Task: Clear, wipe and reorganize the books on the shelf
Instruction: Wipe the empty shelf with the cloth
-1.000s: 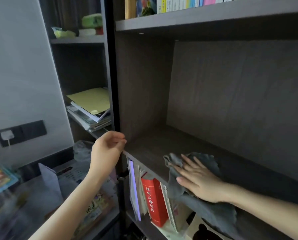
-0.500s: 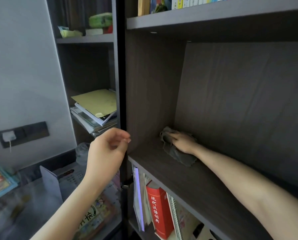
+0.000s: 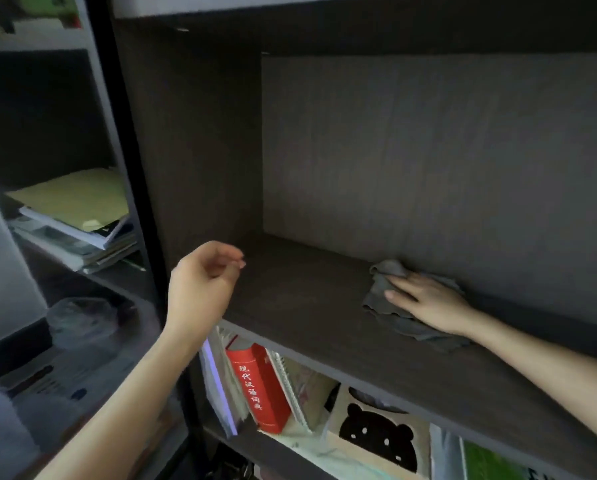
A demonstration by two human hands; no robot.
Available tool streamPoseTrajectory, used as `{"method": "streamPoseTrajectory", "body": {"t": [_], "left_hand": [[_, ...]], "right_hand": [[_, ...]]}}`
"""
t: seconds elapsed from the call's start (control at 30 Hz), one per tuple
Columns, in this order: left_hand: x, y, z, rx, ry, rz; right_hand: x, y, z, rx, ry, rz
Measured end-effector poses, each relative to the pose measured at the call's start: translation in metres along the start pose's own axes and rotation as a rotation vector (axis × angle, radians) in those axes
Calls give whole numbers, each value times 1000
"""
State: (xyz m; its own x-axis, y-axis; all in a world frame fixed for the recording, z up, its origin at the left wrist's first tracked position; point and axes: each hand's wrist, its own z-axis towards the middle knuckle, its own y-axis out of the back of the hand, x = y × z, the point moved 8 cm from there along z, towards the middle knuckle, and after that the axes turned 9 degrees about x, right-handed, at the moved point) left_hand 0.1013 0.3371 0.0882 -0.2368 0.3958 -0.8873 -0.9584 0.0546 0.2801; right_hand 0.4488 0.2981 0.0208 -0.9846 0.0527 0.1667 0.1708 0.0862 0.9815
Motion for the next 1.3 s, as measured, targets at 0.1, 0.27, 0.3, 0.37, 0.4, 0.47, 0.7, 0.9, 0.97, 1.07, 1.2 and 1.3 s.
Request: {"method": "streamPoseTrajectory", "body": {"t": [0.1, 0.27, 0.3, 0.37, 0.4, 0.47, 0.7, 0.9, 0.97, 1.07, 1.2, 1.3], "left_hand": [[-2, -35, 3, 98, -38, -42], [-18, -81, 5, 240, -89, -123], [-23, -91, 6, 270, -102, -128], [-35, -117, 6, 329, -129, -134], [-40, -131, 6, 353, -139, -126], [-52, -167, 3, 424, -156, -121], [-75, -269, -45, 758, -369, 209], [-49, -318, -71, 1037, -529, 829], [-49, -329, -66, 1031, -512, 852], [-47, -335, -58, 1032, -498, 884], [-40, -337, -57, 1032, -496, 921], [-39, -336, -57, 1034, -480, 921]], "right_hand": [[-81, 10, -97, -23, -269, 27], [-119, 4, -124, -19, -654, -80], [-105, -1, -113, 5, -686, -76], [-66, -11, -94, 37, -634, -76], [-40, -14, -87, 47, -566, -76], [0, -18, -94, 36, -442, -80], [-104, -15, -277, -4, -786, 54], [-146, -10, -265, 17, -1033, 76], [-114, -12, -206, 43, -820, 40], [-108, -8, -177, 88, -651, 50], [-167, 1, -201, 54, -665, 45], [-213, 12, -235, 29, -768, 54]]}}
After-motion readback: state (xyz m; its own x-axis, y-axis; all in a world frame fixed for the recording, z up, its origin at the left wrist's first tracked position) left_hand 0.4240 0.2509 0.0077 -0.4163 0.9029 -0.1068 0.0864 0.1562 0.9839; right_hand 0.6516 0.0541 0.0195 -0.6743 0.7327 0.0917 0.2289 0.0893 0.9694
